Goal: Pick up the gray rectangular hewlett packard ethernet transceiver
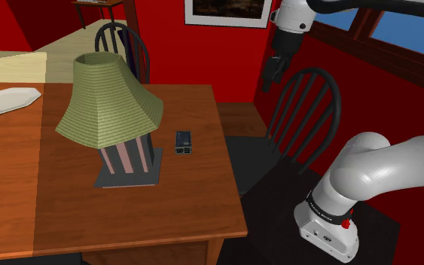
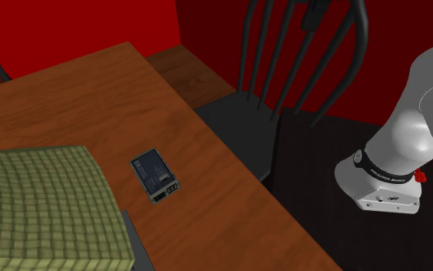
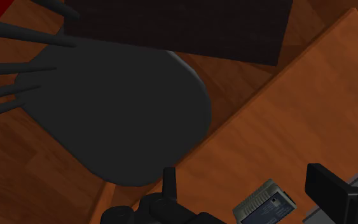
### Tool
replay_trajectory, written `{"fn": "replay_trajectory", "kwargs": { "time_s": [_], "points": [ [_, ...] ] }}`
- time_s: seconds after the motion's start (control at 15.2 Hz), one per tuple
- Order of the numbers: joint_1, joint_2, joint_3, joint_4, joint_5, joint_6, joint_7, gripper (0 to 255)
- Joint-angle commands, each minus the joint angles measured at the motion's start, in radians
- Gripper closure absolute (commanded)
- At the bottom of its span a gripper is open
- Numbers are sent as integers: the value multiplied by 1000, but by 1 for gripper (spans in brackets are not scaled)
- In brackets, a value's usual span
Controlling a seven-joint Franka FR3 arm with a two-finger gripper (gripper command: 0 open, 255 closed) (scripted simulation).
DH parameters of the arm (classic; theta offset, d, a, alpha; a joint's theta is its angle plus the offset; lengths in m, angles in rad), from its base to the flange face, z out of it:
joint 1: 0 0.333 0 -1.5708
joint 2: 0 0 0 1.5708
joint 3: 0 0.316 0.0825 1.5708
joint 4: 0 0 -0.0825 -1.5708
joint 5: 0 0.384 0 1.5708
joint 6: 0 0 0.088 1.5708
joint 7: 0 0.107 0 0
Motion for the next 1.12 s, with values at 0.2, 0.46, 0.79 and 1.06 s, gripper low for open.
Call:
{"fn": "replay_trajectory", "kwargs": {
  "time_s": [0.2, 0.46, 0.79, 1.06],
  "points": [
    [4, 47, 52, -37, 30, 81, 67, 0],
    [8, 132, 121, -66, 64, 191, 156, 0],
    [7, 270, 206, -70, 90, 329, 268, 0],
    [0, 402, 272, -47, 90, 434, 362, 0]
  ]
}}
